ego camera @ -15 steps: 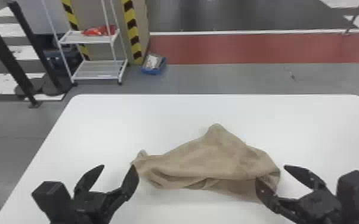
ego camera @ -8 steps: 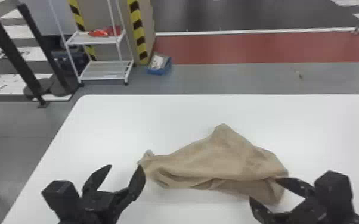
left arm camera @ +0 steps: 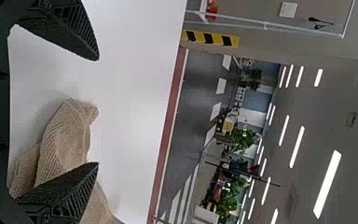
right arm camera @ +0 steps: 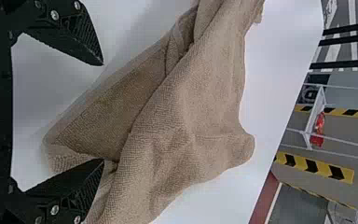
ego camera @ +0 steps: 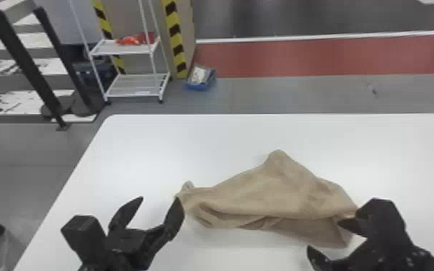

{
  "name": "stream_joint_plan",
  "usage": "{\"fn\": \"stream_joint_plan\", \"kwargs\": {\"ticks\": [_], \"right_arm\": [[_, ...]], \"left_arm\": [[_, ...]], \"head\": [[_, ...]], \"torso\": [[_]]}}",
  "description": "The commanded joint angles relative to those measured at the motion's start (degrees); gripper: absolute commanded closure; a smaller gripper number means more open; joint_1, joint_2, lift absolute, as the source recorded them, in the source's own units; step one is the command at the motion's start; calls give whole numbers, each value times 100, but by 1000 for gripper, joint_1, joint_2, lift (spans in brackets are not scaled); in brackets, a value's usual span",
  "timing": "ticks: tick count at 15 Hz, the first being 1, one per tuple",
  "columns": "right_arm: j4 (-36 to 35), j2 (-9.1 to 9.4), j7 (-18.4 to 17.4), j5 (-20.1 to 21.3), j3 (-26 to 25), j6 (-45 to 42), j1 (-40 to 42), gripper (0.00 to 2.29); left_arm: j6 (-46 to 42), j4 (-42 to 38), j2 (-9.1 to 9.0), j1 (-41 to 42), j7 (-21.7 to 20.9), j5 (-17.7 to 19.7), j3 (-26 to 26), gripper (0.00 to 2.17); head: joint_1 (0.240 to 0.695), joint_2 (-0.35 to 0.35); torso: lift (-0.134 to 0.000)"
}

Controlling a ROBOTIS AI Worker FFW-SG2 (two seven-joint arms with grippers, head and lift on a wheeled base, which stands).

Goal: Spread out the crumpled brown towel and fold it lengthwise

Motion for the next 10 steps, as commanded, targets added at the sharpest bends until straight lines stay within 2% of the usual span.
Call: {"fn": "stream_joint_plan", "kwargs": {"ticks": [1,2,10], "right_arm": [[25,6,-7,35,86,97,-107,218],[34,6,2,53,95,167,-142,279],[122,14,169,536,359,589,-388,286]], "left_arm": [[0,-10,-24,0,-1,0,8,80],[0,-10,-24,0,-1,0,8,80],[0,-1,-24,0,8,0,8,80]], "head": [[695,127],[695,132],[695,129]], "torso": [[-124],[-124],[-124]]}}
